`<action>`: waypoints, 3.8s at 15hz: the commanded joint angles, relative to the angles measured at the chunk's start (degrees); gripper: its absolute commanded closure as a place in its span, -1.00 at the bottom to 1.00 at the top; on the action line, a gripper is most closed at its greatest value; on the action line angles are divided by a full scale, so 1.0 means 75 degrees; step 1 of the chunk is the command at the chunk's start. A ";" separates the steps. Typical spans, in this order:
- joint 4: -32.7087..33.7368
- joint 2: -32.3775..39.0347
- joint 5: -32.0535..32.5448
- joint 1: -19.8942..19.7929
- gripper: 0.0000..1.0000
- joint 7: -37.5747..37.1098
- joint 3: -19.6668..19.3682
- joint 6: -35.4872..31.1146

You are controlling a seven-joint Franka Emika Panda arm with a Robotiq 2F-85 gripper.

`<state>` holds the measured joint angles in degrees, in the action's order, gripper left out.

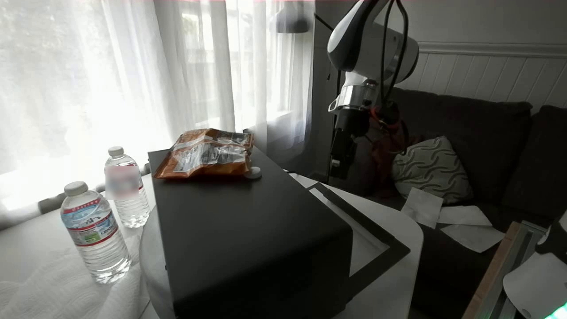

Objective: Close the oven door

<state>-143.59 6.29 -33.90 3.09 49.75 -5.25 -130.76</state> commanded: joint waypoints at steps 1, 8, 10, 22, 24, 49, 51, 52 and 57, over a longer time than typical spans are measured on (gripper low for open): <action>0.0678 0.0769 -0.0508 -0.0648 -1.00 0.0604 0.0329 0.0453; 0.1703 0.1911 -0.1148 -0.1353 -1.00 0.1236 0.0731 0.1195; 0.1921 0.2144 -0.1181 -0.1428 -1.00 0.1266 0.0808 0.1349; 0.2372 0.2526 -0.1126 -0.1625 -1.00 0.1226 0.0909 0.2161; 0.2403 0.2570 -0.1106 -0.1660 -1.00 0.1183 0.0884 0.2189; 0.1421 0.0609 -0.1427 -0.1389 -1.00 0.3082 0.0946 0.3312; 0.1312 0.0412 -0.1351 -0.1221 -1.00 0.3447 0.0978 0.3200; 0.1281 0.0329 -0.1350 -0.1146 -1.00 0.3614 0.0988 0.3193; 0.1021 -0.0145 -0.1291 -0.0752 -1.00 0.4544 0.1056 0.2683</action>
<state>-132.47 9.38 -43.10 -3.98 79.72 2.36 -107.59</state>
